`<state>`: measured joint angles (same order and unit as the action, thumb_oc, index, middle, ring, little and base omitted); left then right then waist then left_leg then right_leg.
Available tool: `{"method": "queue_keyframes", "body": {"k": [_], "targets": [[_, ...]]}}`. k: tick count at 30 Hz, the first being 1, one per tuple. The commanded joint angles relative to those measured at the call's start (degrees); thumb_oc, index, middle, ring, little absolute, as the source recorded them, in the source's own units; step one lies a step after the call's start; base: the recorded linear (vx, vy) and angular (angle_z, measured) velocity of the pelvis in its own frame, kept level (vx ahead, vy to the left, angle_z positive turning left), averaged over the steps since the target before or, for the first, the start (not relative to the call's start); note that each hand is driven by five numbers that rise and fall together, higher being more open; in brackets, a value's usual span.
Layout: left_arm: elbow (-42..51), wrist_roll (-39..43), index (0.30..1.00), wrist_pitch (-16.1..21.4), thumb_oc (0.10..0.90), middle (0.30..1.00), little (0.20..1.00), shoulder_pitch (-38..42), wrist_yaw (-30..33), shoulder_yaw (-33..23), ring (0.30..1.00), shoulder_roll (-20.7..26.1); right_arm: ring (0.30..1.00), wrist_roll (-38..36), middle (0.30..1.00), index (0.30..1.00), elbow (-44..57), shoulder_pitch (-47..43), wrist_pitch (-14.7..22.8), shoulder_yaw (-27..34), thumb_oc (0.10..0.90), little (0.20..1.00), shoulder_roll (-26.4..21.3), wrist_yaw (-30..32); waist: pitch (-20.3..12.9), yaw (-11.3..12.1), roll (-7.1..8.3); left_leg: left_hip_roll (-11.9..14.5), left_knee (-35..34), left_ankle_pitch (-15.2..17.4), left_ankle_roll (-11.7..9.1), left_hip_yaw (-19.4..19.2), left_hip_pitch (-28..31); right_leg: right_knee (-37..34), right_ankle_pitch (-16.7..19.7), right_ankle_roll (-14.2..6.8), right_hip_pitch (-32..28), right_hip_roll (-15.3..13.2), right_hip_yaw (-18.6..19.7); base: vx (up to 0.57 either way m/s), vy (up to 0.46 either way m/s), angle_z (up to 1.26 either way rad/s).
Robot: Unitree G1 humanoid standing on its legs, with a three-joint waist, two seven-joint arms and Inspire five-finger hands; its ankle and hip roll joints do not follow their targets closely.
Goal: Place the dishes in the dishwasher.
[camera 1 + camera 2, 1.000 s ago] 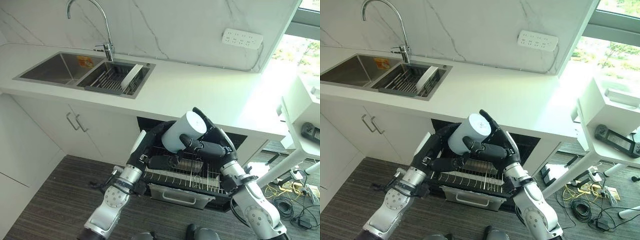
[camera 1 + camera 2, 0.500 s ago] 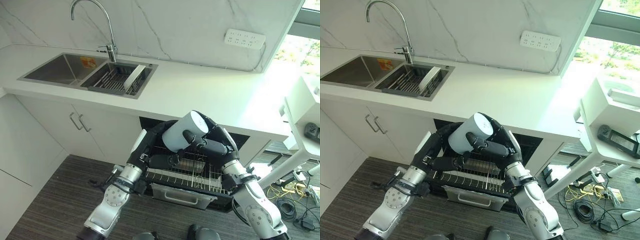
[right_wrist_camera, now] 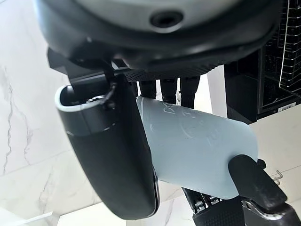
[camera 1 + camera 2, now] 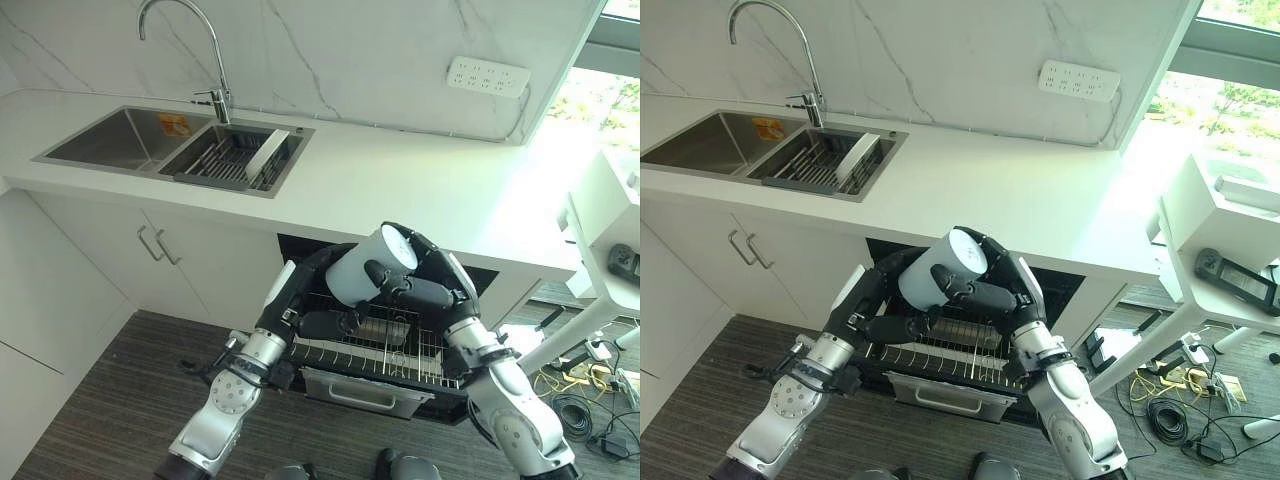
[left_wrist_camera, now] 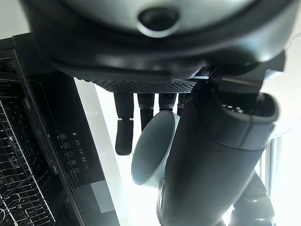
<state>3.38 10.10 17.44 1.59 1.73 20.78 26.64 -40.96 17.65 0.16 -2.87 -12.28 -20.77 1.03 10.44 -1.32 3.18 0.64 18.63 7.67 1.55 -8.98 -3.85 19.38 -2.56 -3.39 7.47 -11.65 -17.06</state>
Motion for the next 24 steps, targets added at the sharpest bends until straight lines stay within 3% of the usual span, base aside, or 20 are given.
{"method": "queue_keyframes", "body": {"k": [1, 8, 9, 10, 11, 17, 20, 21, 22, 23, 24], "targets": [[7.92, 0.76, 0.900, 4.45, 0.800, 0.900, 0.900, 6.00, -0.16, -0.14, 0.900, -0.92, 0.300, 0.75, 0.300, 0.300, 7.13, -6.49, 6.90, 1.61, 0.400, 0.300, 1.45, -1.07, -2.07, 0.41, 0.47, 0.03, -1.44, 12.82, 0.59, 3.13, 6.99, -2.19, 2.17, -7.67, 1.54, -2.72, -1.04, 0.00, 0.000, 0.00], [7.69, 1.38, 0.900, 4.39, 0.800, 0.900, 0.900, 5.24, 0.50, -1.27, 0.900, -1.06, 0.300, 0.08, 0.300, 0.300, 7.21, -5.77, 7.77, 2.98, 0.400, 0.300, 1.61, -0.47, -2.08, 0.19, 0.43, 0.01, -1.44, 12.95, 0.59, 3.20, 7.11, -2.19, 2.70, -7.72, 1.67, -2.88, -0.92, 0.00, 0.000, 0.00], [7.72, 1.38, 0.862, 4.54, 0.775, 0.862, 0.862, 5.18, 0.48, -1.37, 0.862, -1.13, 0.300, 0.08, 0.300, 0.300, 7.29, -5.66, 7.65, 3.01, 0.400, 0.300, 1.84, -0.53, -2.11, 0.17, 0.39, -0.05, -1.44, 12.97, 0.61, 3.28, 7.13, -2.19, 2.80, -7.73, 1.71, -2.90, -0.89, 0.00, 0.000, 0.00], [7.79, 1.28, 0.434, 4.76, 0.489, 0.434, 0.434, 5.11, 0.60, -1.41, 0.434, -1.12, 0.300, 0.08, 0.300, 0.300, 7.41, -5.52, 7.54, 3.12, 0.400, 0.300, 1.87, -0.64, -2.14, 0.12, 0.37, -0.04, -1.44, 12.99, 0.64, 3.27, 7.14, -2.19, 2.86, -7.74, 1.73, -2.93, -0.88, 0.00, 0.000, 0.00], [7.85, 1.11, 0.300, 4.85, 0.400, 0.300, 0.300, 5.13, 0.23, -1.50, 0.300, -1.10, 0.300, 0.06, 0.300, 0.300, 7.48, -5.40, 7.58, 3.07, 0.400, 0.300, 1.87, -0.69, -2.15, 0.11, 0.37, -0.05, -1.44, 12.99, 0.64, 3.25, 7.10, -2.19, 2.81, -7.74, 1.74, -2.95, -0.87, 0.00, 0.000, 0.00], [7.99, 0.95, 0.300, 5.27, 0.400, 0.300, 0.300, 5.48, 0.69, -1.61, 0.300, -0.94, 0.300, -0.20, 0.300, 0.300, 7.16, -5.20, 8.23, 2.85, 0.400, 0.300, 2.10, -1.00, -2.14, 0.08, 0.32, -0.06, -1.44, 12.97, 0.68, 3.24, 7.05, -2.19, 2.90, -7.77, 1.80, -2.99, -0.83, 0.00, 0.000, 0.00], [8.00, 2.04, 0.300, 5.13, 0.400, 0.300, 0.300, 5.39, 0.61, -1.97, 0.300, -1.02, 0.300, -1.85, 0.300, 0.300, 7.26, -5.23, 6.25, 2.28, 0.400, 0.300, 2.04, -2.71, -2.06, 0.14, 0.38, -0.15, -1.44, 13.01, 0.71, 3.37, 7.10, -2.19, 3.08, -7.77, 1.84, -3.03, -0.81, 0.00, 0.000, 0.00], [8.28, 2.23, 0.300, 4.83, 0.400, 0.300, 0.300, 5.30, 0.24, -2.19, 0.300, -1.02, 0.453, -2.08, 0.453, 0.453, 7.16, -5.23, 5.80, 2.25, 0.502, 0.453, 1.92, -2.66, -2.08, 0.21, 0.41, -0.14, -1.44, 12.97, 0.70, 3.39, 7.07, -2.19, 3.03, -7.78, 1.83, -3.02, -0.84, 0.00, 0.000, 0.00], [8.43, 2.52, 0.300, 4.56, 0.400, 0.300, 0.300, 5.27, 0.11, -2.16, 0.300, -1.02, 0.740, -2.64, 0.740, 0.740, 6.98, -5.23, 5.59, 2.10, 0.693, 0.740, 1.78, -2.45, -2.11, 0.25, 0.42, -0.09, -1.44, 12.93, 0.69, 3.36, 7.04, -2.19, 2.91, -7.78, 1.78, -3.04, -0.89, 0.00, 0.000, 0.00], [8.37, 2.79, 0.300, 4.40, 0.400, 0.300, 0.300, 5.31, -0.05, -2.11, 0.300, -1.11, 0.900, -2.92, 0.900, 0.900, 6.53, -5.24, 5.48, 1.85, 0.800, 0.900, 1.92, -2.57, -2.14, 0.31, 0.47, -0.05, -1.44, 12.90, 0.66, 3.38, 7.05, -2.19, 3.01, -7.78, 1.80, -3.09, -1.01, 0.00, 0.000, 0.00], [8.32, 3.09, 0.300, 4.52, 0.400, 0.300, 0.300, 5.23, 0.00, -2.09, 0.300, -1.07, 0.900, -3.11, 0.900, 0.900, 6.35, -5.12, 5.37, 1.75, 0.800, 0.900, 1.86, -2.82, -2.12, 0.30, 0.50, -0.04, -1.44, 12.89, 0.65, 3.38, 7.06, -2.19, 3.04, -7.82, 1.77, -3.12, -1.04, 0.00, 0.000, 0.00]]}}
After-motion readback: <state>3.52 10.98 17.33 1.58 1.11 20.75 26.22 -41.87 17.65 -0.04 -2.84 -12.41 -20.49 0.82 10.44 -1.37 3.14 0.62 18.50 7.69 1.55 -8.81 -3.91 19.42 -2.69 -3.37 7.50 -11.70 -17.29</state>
